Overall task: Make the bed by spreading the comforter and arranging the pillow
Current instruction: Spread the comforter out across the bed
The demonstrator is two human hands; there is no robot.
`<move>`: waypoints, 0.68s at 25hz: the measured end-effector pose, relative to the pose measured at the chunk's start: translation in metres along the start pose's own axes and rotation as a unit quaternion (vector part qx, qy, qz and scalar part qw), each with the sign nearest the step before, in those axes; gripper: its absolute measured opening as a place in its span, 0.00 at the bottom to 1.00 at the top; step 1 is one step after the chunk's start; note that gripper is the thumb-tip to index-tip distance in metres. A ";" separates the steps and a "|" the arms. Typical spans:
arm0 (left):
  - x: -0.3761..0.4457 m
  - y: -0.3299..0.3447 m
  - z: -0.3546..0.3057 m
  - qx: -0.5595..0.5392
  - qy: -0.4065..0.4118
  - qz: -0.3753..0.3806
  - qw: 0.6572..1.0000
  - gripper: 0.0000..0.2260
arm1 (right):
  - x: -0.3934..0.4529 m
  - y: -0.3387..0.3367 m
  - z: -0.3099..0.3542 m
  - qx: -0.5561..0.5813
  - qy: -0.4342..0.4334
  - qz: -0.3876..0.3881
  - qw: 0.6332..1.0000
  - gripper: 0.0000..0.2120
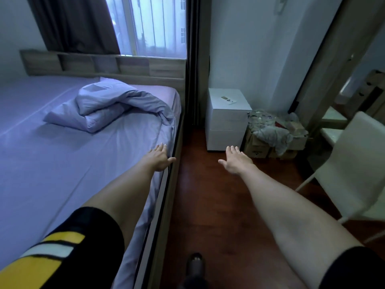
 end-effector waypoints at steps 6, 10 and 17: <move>0.140 -0.053 0.044 -0.013 -0.051 -0.004 0.999 0.34 | 0.173 -0.038 0.031 0.009 -0.051 -0.006 0.999 0.35; 0.215 -0.081 0.069 -0.007 -0.074 0.000 0.997 0.35 | 0.268 -0.060 0.047 -0.003 -0.076 0.000 0.997 0.34; 0.342 -0.102 0.130 -0.034 -0.158 0.001 0.987 0.35 | 0.444 -0.077 0.087 -0.030 -0.148 0.014 0.988 0.34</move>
Point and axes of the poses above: each hand's wrist, its own x-axis towards the middle knuckle, its own y-axis out of the palm, z = x × y, the point moved 8 cm from there along x, towards the middle knuckle, and after that the axes turned 1 degree about -x, right-handed, at the moved point
